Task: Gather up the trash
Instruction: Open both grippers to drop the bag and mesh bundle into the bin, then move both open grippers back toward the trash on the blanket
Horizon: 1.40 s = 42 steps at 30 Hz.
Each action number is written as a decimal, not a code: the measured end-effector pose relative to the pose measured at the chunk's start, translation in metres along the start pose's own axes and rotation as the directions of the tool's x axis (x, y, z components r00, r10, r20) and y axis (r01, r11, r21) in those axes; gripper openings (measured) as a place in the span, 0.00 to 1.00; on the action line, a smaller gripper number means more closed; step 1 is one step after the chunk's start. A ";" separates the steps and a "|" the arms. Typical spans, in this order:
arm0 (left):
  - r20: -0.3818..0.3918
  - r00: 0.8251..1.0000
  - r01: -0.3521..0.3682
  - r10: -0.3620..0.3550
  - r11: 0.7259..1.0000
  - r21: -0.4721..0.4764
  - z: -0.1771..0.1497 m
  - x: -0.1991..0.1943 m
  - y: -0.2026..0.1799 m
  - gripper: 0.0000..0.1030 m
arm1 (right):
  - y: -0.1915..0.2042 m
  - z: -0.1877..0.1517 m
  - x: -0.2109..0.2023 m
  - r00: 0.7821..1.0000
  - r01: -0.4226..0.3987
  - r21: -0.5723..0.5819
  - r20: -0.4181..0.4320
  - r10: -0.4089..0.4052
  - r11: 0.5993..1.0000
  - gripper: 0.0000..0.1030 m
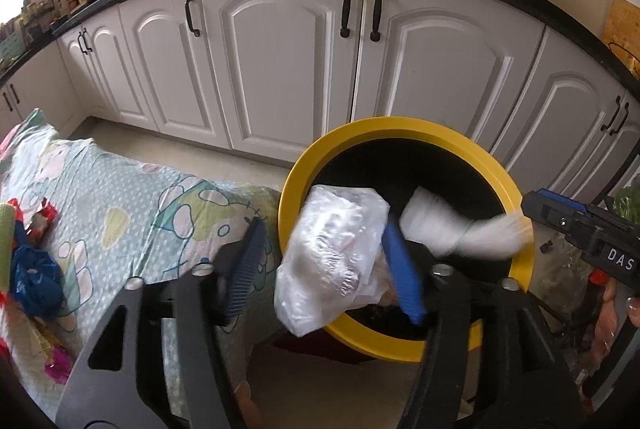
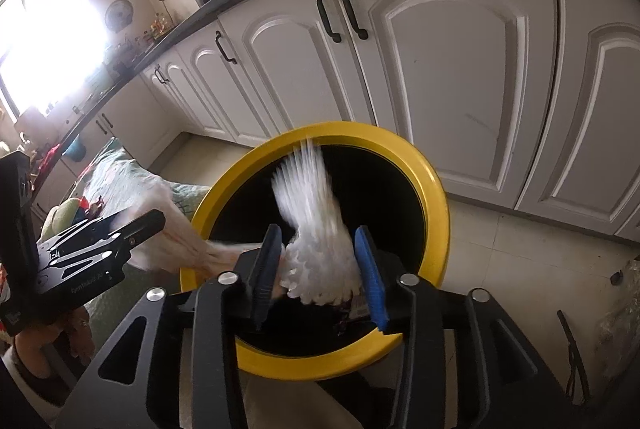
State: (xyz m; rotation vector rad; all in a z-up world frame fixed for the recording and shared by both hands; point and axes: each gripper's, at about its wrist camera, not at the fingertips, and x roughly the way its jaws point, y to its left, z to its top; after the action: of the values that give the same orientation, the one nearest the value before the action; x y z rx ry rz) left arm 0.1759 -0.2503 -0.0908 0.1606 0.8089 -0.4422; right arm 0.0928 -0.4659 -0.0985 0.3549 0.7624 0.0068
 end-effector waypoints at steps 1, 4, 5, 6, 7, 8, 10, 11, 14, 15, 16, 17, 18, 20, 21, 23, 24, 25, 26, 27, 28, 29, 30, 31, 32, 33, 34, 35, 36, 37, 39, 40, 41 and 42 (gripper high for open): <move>0.002 1.000 -0.004 0.004 1.000 -0.007 0.000 -0.001 0.002 0.63 | 0.000 0.000 -0.001 1.000 0.001 0.000 0.004 -0.001 1.000 0.40; 0.006 1.000 -0.003 0.003 1.000 -0.029 -0.001 -0.004 0.008 0.76 | -0.002 0.001 -0.006 1.000 0.009 0.009 0.019 -0.009 1.000 0.45; 0.007 1.000 -0.003 0.003 0.999 -0.034 -0.001 -0.005 0.009 0.80 | -0.003 0.002 -0.007 1.000 0.009 0.013 0.023 -0.010 1.000 0.46; 0.008 1.000 -0.006 0.006 0.999 -0.041 -0.001 -0.006 0.011 0.82 | -0.003 0.003 -0.008 1.000 0.011 0.014 0.026 -0.011 1.000 0.47; 0.011 1.000 -0.007 0.008 0.999 -0.046 -0.001 -0.007 0.013 0.87 | -0.004 0.003 -0.008 0.999 0.012 0.015 0.029 -0.013 1.000 0.48; 0.015 1.000 -0.006 0.007 0.998 -0.055 -0.001 -0.009 0.015 0.88 | -0.004 0.004 -0.010 0.999 0.013 0.015 0.033 -0.014 1.000 0.49; 0.023 1.000 0.000 0.002 0.997 -0.073 -0.001 -0.014 0.019 0.89 | -0.003 0.005 -0.011 0.999 0.014 0.015 0.039 -0.014 1.000 0.49; 0.029 1.000 0.000 0.003 0.997 -0.081 -0.001 -0.017 0.021 0.89 | -0.003 0.006 -0.012 0.999 0.014 0.013 0.044 -0.014 1.000 0.50; 0.048 0.999 -0.004 0.009 0.996 -0.093 0.000 -0.025 0.026 0.89 | 0.001 0.008 -0.016 0.998 0.015 0.003 0.058 -0.015 1.000 0.51; 0.055 0.998 -0.004 0.010 0.995 -0.098 0.001 -0.027 0.027 0.89 | 0.003 0.008 -0.018 0.998 0.015 -0.001 0.063 -0.015 1.000 0.52; 0.061 0.998 -0.003 0.010 0.995 -0.103 0.002 -0.030 0.028 0.89 | 0.005 0.009 -0.019 0.998 0.014 -0.007 0.068 -0.014 1.000 0.52; 0.070 0.997 -0.002 0.010 0.994 -0.111 0.003 -0.033 0.030 0.89 | 0.007 0.009 -0.021 0.997 0.014 -0.014 0.075 -0.013 1.000 0.52; 0.076 0.997 -0.002 0.011 0.993 -0.116 0.003 -0.036 0.031 0.89 | 0.010 0.009 -0.023 0.997 0.013 -0.020 0.080 -0.012 1.000 0.52; 0.094 0.995 -0.004 0.016 0.992 -0.124 0.005 -0.043 0.034 0.89 | 0.015 0.010 -0.026 0.996 0.009 -0.032 0.090 -0.006 0.999 0.52; 0.102 0.995 -0.007 0.020 0.992 -0.128 0.005 -0.046 0.035 0.89 | 0.017 0.011 -0.027 0.995 0.007 -0.038 0.095 -0.003 0.999 0.53; 0.120 0.992 -0.013 0.030 0.991 -0.136 0.005 -0.054 0.039 0.89 | 0.021 0.012 -0.030 0.995 0.001 -0.049 0.104 0.004 0.999 0.53; 0.130 0.991 -0.017 0.035 0.990 -0.141 0.006 -0.058 0.042 0.89 | 0.024 0.012 -0.031 0.994 -0.002 -0.054 0.106 0.008 0.999 0.53; 0.142 0.989 -0.023 0.044 0.989 -0.146 0.006 -0.064 0.045 0.89 | 0.027 0.012 -0.032 0.994 -0.005 -0.060 0.108 0.012 0.998 0.53; 0.149 0.988 -0.027 0.050 0.988 -0.150 0.006 -0.067 0.047 0.89 | 0.030 0.013 -0.033 0.994 -0.008 -0.066 0.112 0.016 0.998 0.54; 0.155 0.986 -0.030 0.054 0.987 -0.155 0.006 -0.071 0.050 0.89 | 0.034 0.013 -0.034 0.993 -0.012 -0.073 0.115 0.021 0.997 0.54; 0.164 0.985 -0.033 0.060 0.986 -0.163 0.005 -0.075 0.053 0.89 | 0.038 0.013 -0.035 0.992 -0.018 -0.081 0.119 0.027 0.997 0.55; 0.171 0.983 -0.037 0.066 0.985 -0.170 0.005 -0.079 0.056 0.89 | 0.042 0.013 -0.036 0.992 -0.020 -0.088 0.123 0.031 0.996 0.57; 0.177 0.982 -0.038 0.069 0.984 -0.175 0.005 -0.082 0.059 0.89 | 0.046 0.013 -0.036 0.992 -0.022 -0.094 0.125 0.034 0.995 0.57; 0.183 0.980 -0.038 0.071 0.983 -0.182 0.004 -0.085 0.061 0.89 | 0.050 0.014 -0.037 0.991 -0.025 -0.101 0.128 0.038 0.995 0.57; 0.192 0.978 -0.040 0.077 0.981 -0.190 0.004 -0.090 0.064 0.89 | 0.054 0.014 -0.038 0.990 -0.030 -0.110 0.131 0.045 0.993 0.57; 0.198 0.977 -0.042 0.081 0.980 -0.195 0.004 -0.093 0.067 0.89 | 0.057 0.014 -0.039 0.990 -0.034 -0.117 0.132 0.049 0.993 0.57; 0.205 0.975 -0.044 0.086 0.979 -0.200 0.003 -0.096 0.069 0.89 | 0.061 0.014 -0.039 0.990 -0.037 -0.125 0.133 0.054 0.992 0.57; 0.213 0.973 -0.047 0.092 0.977 -0.208 0.003 -0.100 0.072 0.89 | 0.066 0.013 -0.041 0.989 -0.041 -0.134 0.135 0.060 0.990 0.57; 0.220 0.971 -0.048 0.096 0.976 -0.214 0.002 -0.103 0.075 0.89 | 0.070 0.013 -0.041 0.988 -0.046 -0.143 0.136 0.066 0.989 0.57; 0.225 0.969 -0.048 0.099 0.974 -0.219 0.002 -0.106 0.077 0.89 | 0.074 0.014 -0.042 0.988 -0.051 -0.152 0.137 0.072 0.987 0.58; 0.239 0.965 -0.053 0.109 0.972 -0.230 0.001 -0.113 0.083 0.89 | 0.081 0.013 -0.043 0.987 -0.056 -0.165 0.142 0.080 0.985 0.59; 0.245 0.962 -0.058 0.116 0.971 -0.232 0.001 -0.116 0.085 0.89 | 0.083 0.013 -0.043 0.986 -0.060 -0.171 0.145 0.085 0.984 0.59; 0.251 0.960 -0.066 0.126 0.970 -0.235 0.000 -0.119 0.088 0.89 | 0.088 0.013 -0.044 0.985 -0.067 -0.180 0.143 0.093 0.981 0.59; 0.258 0.957 -0.070 0.133 0.968 -0.241 -0.001 -0.123 0.091 0.89 | 0.091 0.012 -0.044 0.985 -0.070 -0.188 0.142 0.098 0.980 0.60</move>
State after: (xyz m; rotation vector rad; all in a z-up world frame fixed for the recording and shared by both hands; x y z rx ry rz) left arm 0.1408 -0.1294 -0.0050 -0.0734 0.5709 -0.2621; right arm 0.0801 -0.3896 -0.0316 0.2097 0.5914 0.1276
